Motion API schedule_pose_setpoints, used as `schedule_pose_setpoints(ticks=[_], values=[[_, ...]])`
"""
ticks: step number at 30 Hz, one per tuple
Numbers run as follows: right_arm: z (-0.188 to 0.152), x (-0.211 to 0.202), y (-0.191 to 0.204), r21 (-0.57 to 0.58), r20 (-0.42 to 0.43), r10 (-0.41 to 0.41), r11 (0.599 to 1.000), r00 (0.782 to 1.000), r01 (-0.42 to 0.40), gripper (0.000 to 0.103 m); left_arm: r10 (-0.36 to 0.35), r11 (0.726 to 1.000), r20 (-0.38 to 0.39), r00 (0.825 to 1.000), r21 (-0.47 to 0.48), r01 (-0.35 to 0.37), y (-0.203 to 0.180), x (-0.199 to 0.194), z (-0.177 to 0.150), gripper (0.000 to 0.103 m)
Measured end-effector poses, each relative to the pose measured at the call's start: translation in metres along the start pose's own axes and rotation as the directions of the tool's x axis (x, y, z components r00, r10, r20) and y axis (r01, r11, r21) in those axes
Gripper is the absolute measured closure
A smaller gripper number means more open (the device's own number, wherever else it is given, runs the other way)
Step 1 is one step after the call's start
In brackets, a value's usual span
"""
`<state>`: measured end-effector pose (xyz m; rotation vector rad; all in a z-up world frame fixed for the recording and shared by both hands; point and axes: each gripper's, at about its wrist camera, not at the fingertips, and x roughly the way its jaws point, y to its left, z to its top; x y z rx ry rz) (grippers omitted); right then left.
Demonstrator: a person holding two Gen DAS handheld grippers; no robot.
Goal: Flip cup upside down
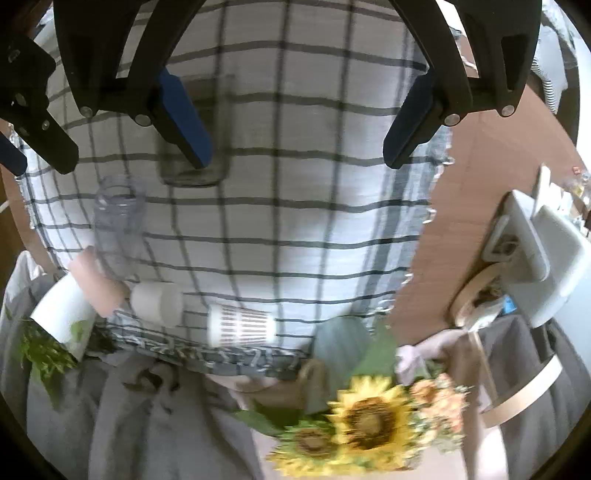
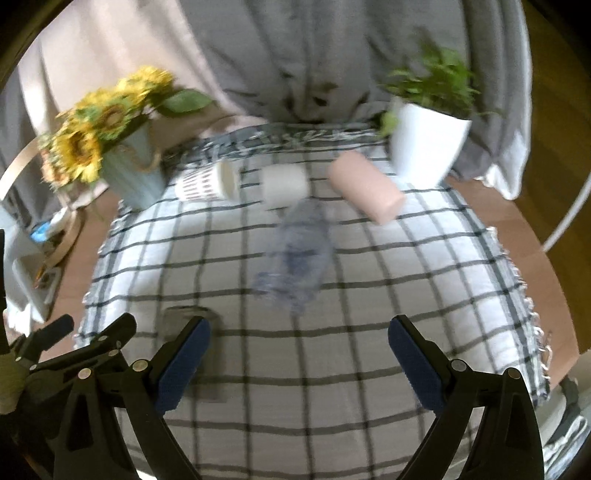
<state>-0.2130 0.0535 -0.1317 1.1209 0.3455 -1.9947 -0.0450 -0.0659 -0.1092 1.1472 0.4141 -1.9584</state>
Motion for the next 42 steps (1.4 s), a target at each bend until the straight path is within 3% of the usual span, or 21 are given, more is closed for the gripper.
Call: schedule_pose_setpoints(ticks=[5,12,17,22,26,30,42], values=[[0.002,0.013,0.034,-0.046,-0.052,0.064,0.997,0.997,-0.066,0.006,0.016,1.000,-0.012,1.000,-0.016,-0.016,0.030,0.007,0.000,0.008],[0.009,0.056,0.070,-0.040,-0.198,0.135,0.989,0.971,-0.146,0.006,0.034,0.999,-0.040,0.999,-0.012,-0.034,0.059,0.024,0.000,0.008],[0.015,0.086,0.081,-0.006,-0.320,0.147,0.987,0.936,-0.158,0.007,0.019,1.000,-0.058,0.998,0.012,-0.018,0.068,0.038,0.003,0.008],[0.017,0.112,0.092,-0.012,-0.433,0.129,0.989,0.892,-0.149,0.016,0.006,1.000,-0.071,0.997,0.024,-0.004,0.071,0.049,0.005,0.008],[0.016,0.123,0.097,-0.016,-0.477,0.102,0.992,0.873,-0.125,0.022,-0.010,1.000,-0.083,0.997,0.027,0.012,0.075,0.057,0.007,0.008],[0.015,0.129,0.099,-0.048,-0.484,0.046,0.996,0.874,-0.079,0.035,-0.011,0.999,-0.089,0.996,0.031,0.013,0.080,0.062,0.008,0.008],[0.012,0.124,0.099,-0.049,-0.517,0.024,0.997,0.856,-0.057,0.035,-0.036,0.999,-0.088,0.995,0.038,0.039,0.085,0.066,0.013,0.008]])
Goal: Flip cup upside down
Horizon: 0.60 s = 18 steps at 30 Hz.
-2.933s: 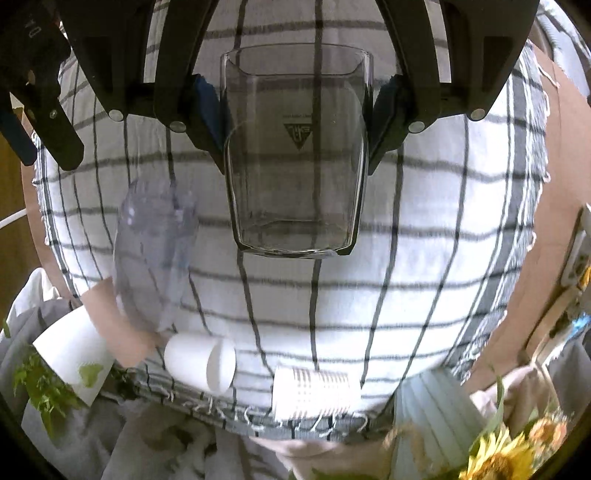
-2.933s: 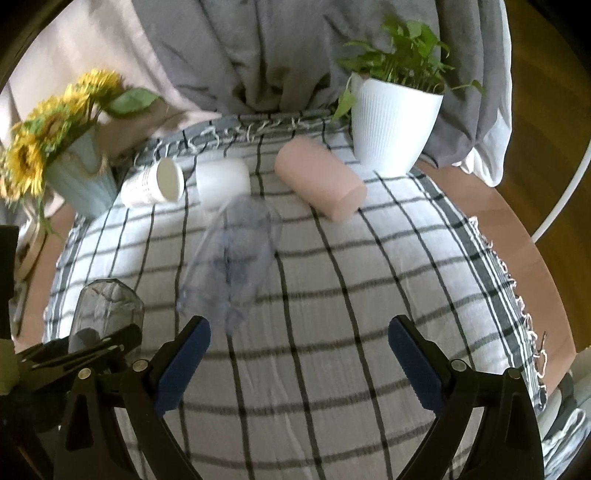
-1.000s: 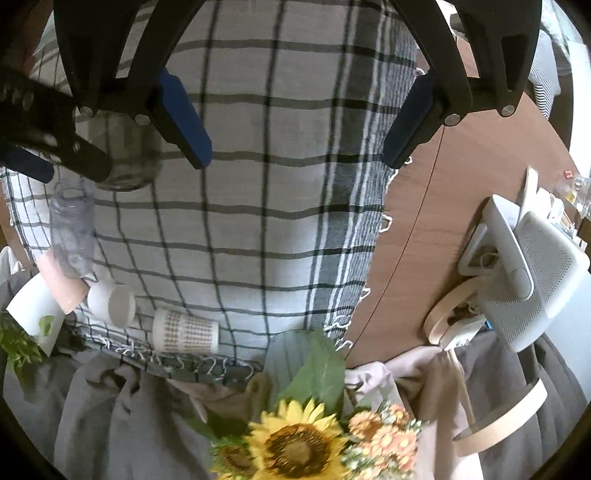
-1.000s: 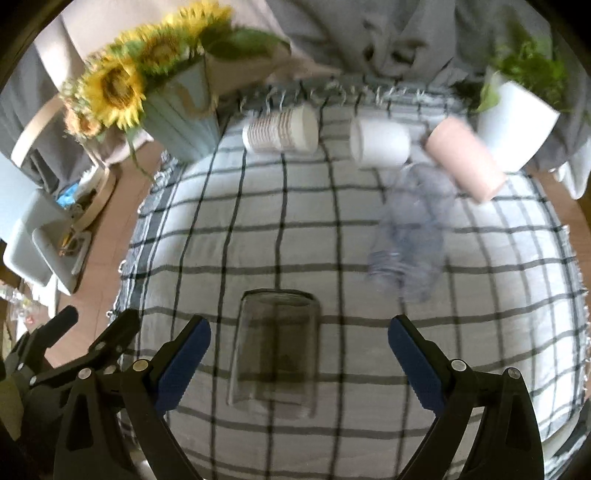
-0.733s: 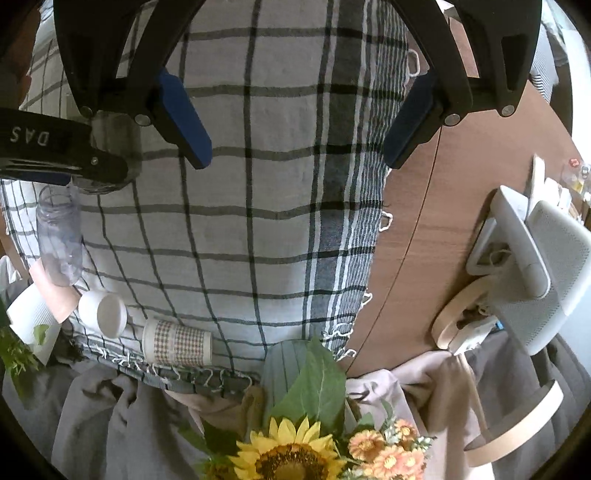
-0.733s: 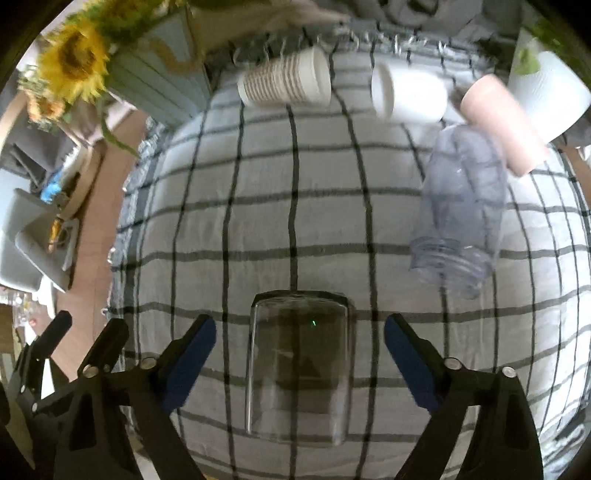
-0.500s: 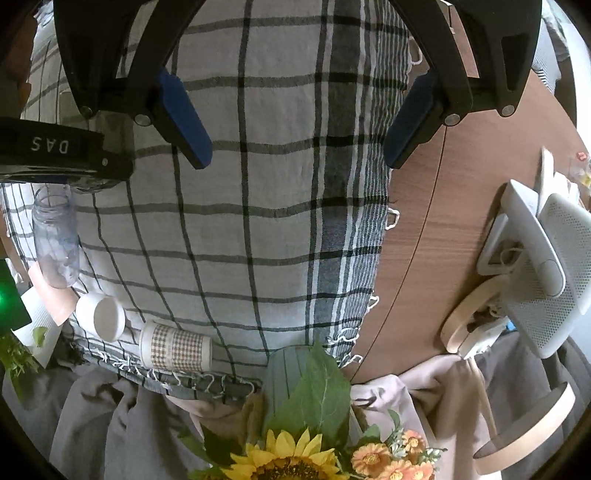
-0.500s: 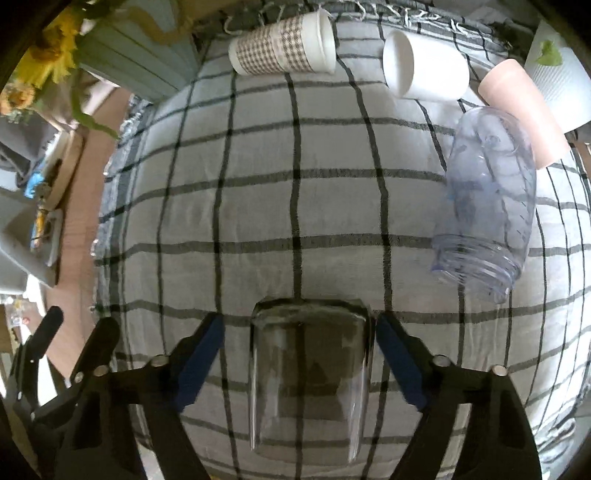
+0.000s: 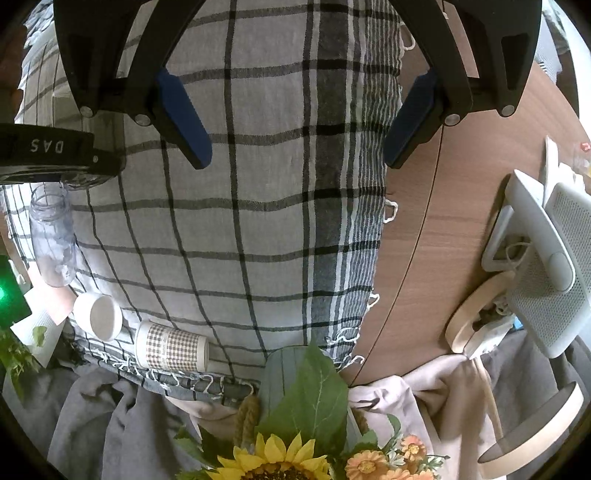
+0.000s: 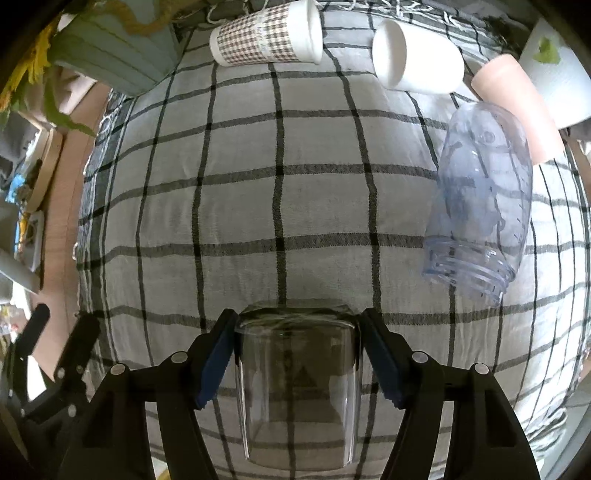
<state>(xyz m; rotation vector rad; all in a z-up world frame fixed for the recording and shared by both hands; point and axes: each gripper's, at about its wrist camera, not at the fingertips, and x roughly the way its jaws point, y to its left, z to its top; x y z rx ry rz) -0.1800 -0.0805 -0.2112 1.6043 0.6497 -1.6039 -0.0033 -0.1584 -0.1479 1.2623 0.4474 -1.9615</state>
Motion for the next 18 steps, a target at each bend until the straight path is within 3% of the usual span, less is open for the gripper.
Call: schedule_pose_setpoints(ticks=[9,13,18], values=[[-0.008,-0.003,0.003,0.003,-0.008,-0.016,1.000,1.000,0.016,0.036,-0.007,1.000,-0.003,1.000,0.007,0.007,0.002,0.002,0.000,0.008],[-0.019,-0.029,0.004,0.007,0.071,0.005,1.000,0.997,-0.005,0.036,0.003,1.000,0.013,1.000,0.006,-0.003,0.005,-0.001,0.000,0.008],[-0.029,-0.055,0.007,-0.008,0.217,-0.028,1.000,0.976,0.030,0.036,0.008,1.000,0.020,1.000,0.016,-0.008,0.005,-0.003,0.000,0.008]])
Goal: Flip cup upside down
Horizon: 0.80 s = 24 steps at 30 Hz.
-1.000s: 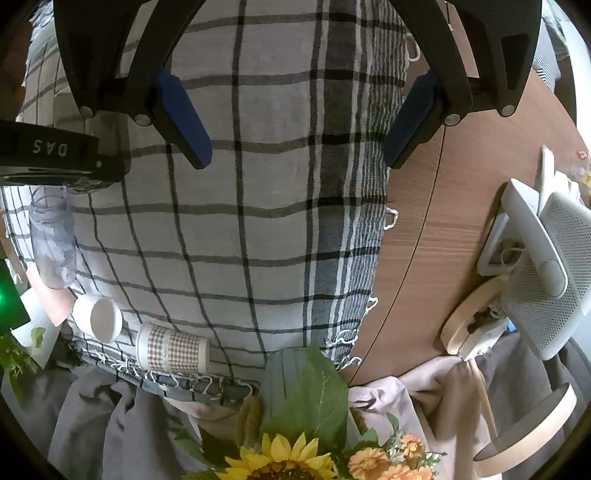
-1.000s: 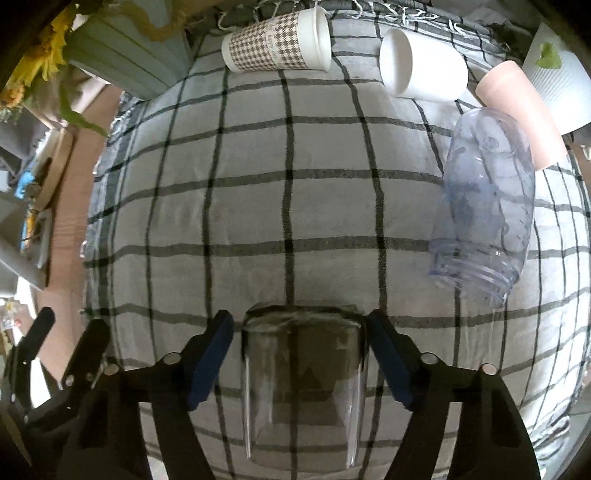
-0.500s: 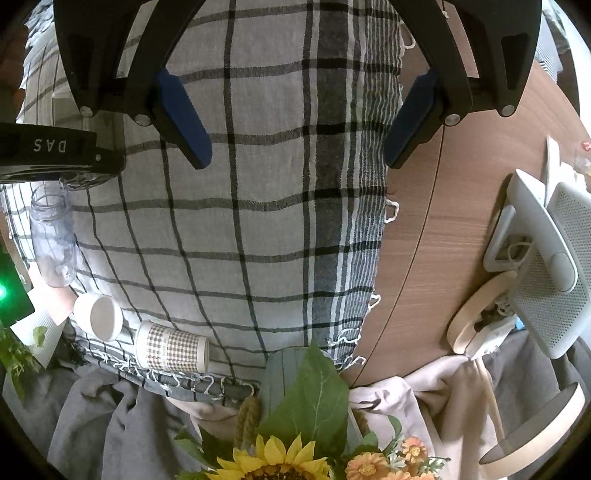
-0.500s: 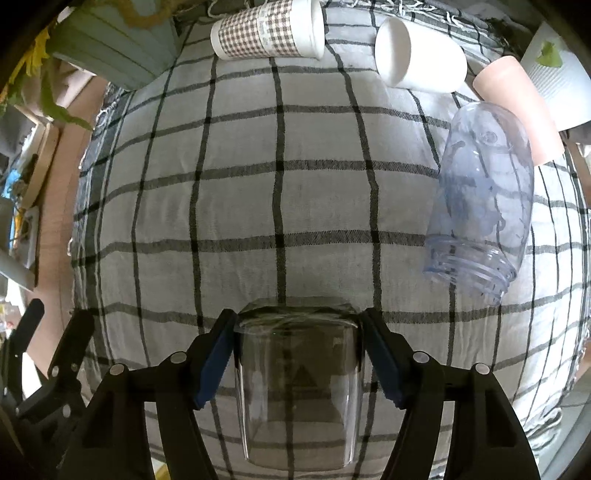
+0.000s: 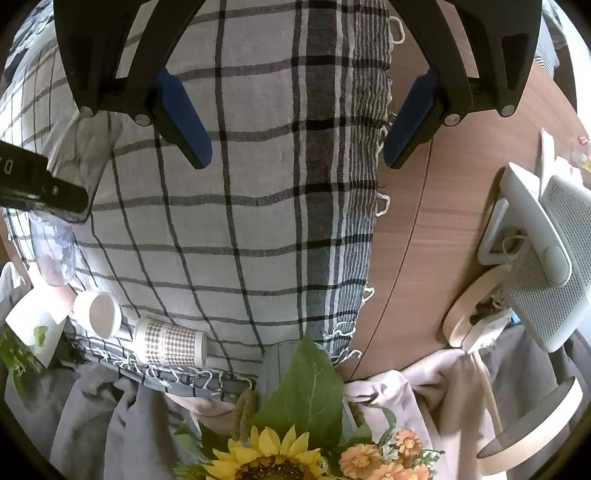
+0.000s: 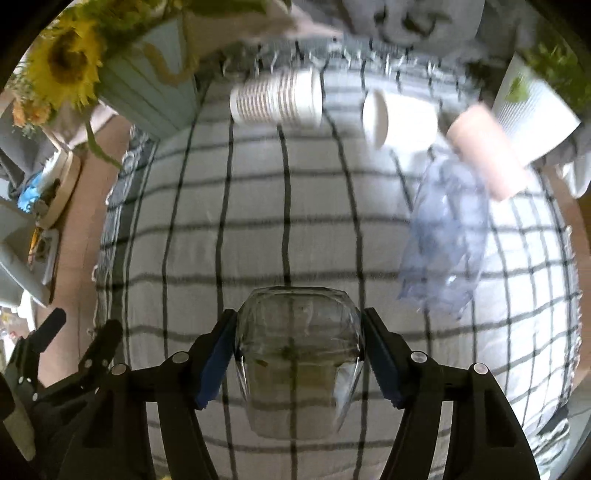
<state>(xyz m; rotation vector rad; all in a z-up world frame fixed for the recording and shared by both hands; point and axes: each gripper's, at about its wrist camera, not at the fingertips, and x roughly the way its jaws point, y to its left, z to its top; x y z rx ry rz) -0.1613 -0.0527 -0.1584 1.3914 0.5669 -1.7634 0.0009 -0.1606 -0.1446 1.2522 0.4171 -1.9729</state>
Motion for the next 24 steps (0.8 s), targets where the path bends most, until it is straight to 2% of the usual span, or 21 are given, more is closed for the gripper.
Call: schedule_pose_setpoints(ticks=[3,6,13,24], values=[[0.003,-0.006,0.003,0.004,0.049,0.005,1.000,0.999,-0.005,0.036,0.005,1.000,0.005,1.000,-0.001,-0.005,0.001,-0.001,0.000,0.008],[0.013,0.005,0.008,-0.006,0.094,0.007,1.000,0.996,-0.007,0.036,0.016,1.000,0.007,1.000,0.005,-0.016,0.001,-0.002,-0.001,0.008],[-0.010,-0.003,0.014,-0.044,0.161,-0.017,0.999,0.987,0.025,0.036,0.024,1.000,0.007,1.000,0.006,-0.024,0.002,-0.003,-0.003,0.008],[-0.038,-0.011,0.012,-0.037,0.148,0.003,0.999,0.989,0.002,0.036,0.030,0.999,0.024,0.999,0.020,-0.030,-0.005,-0.012,-0.007,0.008]])
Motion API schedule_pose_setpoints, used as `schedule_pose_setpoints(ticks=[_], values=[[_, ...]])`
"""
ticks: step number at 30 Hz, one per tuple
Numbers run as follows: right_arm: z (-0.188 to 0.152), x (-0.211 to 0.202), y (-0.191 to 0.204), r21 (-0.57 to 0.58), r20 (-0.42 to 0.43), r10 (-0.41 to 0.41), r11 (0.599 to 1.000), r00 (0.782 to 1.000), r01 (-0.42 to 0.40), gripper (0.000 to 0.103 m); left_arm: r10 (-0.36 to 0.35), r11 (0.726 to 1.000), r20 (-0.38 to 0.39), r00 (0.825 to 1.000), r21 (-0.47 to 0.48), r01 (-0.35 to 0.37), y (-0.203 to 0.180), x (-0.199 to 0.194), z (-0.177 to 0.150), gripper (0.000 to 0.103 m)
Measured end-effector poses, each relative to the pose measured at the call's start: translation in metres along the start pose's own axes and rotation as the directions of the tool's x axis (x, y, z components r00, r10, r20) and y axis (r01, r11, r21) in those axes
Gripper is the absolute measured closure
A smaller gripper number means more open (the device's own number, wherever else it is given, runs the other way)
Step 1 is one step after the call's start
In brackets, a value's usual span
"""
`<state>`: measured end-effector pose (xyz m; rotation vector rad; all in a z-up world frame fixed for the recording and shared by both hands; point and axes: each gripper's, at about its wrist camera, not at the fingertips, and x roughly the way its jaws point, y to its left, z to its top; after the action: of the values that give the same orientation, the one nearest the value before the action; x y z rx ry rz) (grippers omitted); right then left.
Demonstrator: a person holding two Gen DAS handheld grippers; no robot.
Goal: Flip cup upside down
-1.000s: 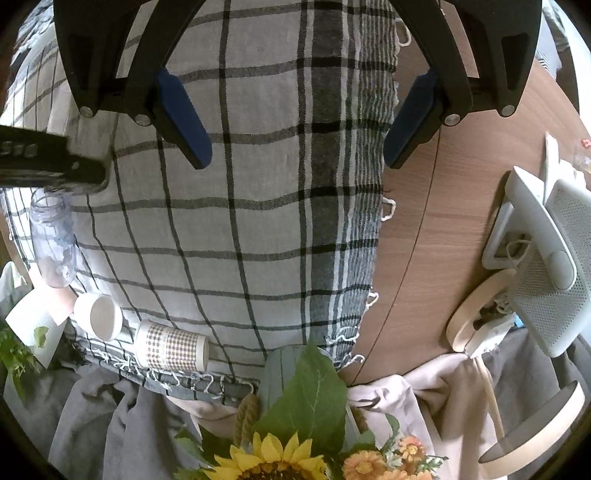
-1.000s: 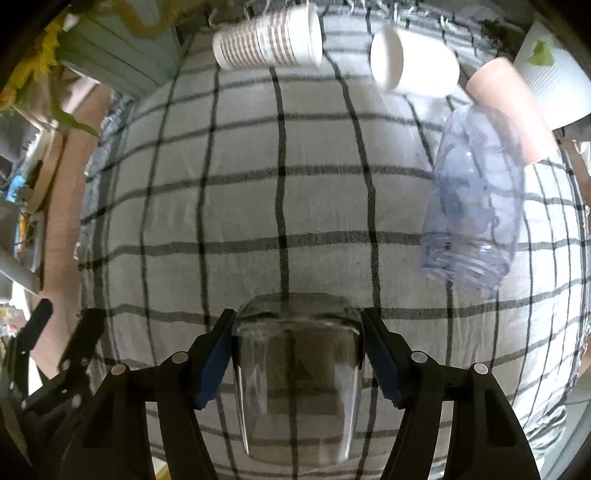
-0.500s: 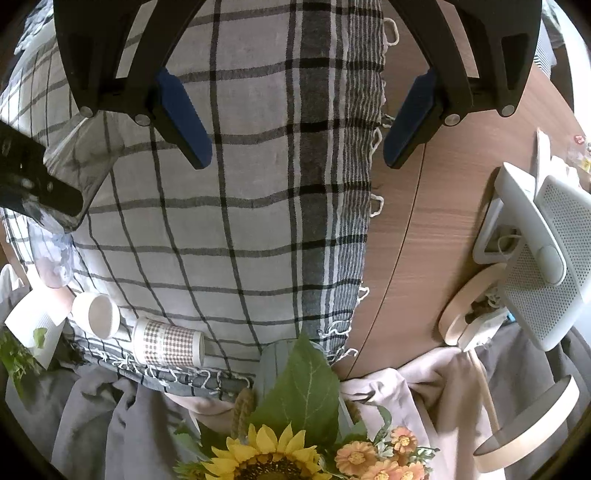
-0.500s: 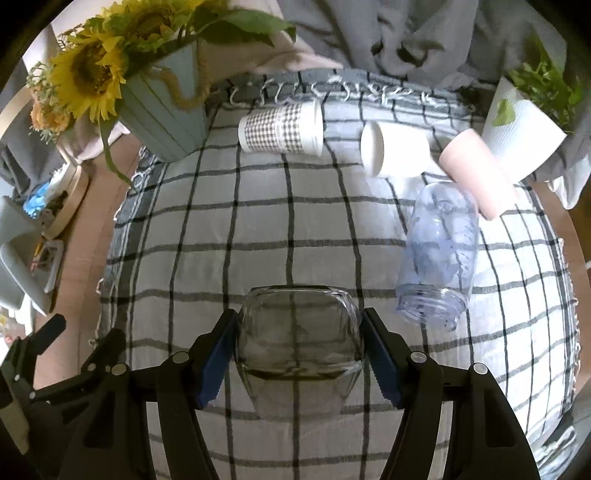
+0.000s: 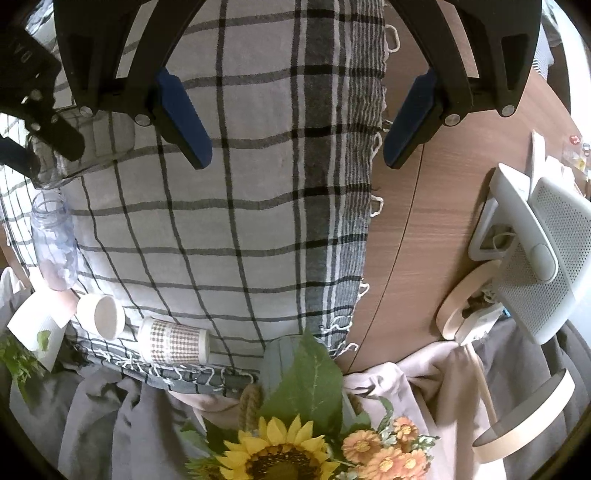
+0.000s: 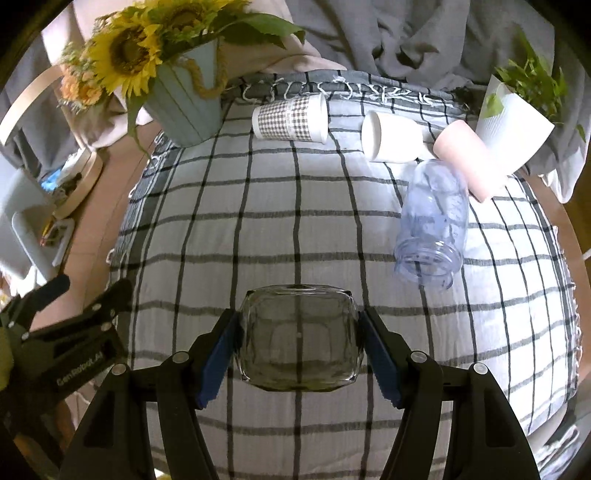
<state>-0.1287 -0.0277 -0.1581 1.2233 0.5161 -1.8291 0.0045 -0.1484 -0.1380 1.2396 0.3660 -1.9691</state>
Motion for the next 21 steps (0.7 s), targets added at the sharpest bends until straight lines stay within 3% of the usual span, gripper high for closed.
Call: schedule_pose_setpoints(ticks=[9,11,12,13,21], values=[[-0.003,0.001,-0.003,0.004,0.006,0.034,0.999,0.999,-0.034,0.035,0.016,0.999,-0.004,1.000,-0.030,-0.016,0.002,-0.004,-0.003,0.008],[-0.003,0.003,-0.006,0.026,-0.003,0.057,0.998,0.998,-0.057,0.032,0.022,0.999,0.001,1.000,-0.040,-0.022,0.003,-0.007,-0.003,0.008],[-0.002,0.003,-0.008,0.040,-0.004,0.072,0.997,0.997,-0.072,0.024,0.029,0.999,0.005,1.000,-0.046,-0.028,0.004,-0.009,-0.003,0.008],[-0.003,0.002,-0.010,0.050,0.005,0.079,0.996,0.997,-0.079,0.018,0.034,0.998,0.008,0.999,-0.050,-0.034,0.004,-0.011,-0.004,0.008],[-0.009,-0.042,-0.025,0.074,0.108,0.107,0.991,0.988,-0.116,0.017,0.043,0.997,0.094,0.995,-0.068,-0.037,-0.006,-0.056,-0.005,0.006]])
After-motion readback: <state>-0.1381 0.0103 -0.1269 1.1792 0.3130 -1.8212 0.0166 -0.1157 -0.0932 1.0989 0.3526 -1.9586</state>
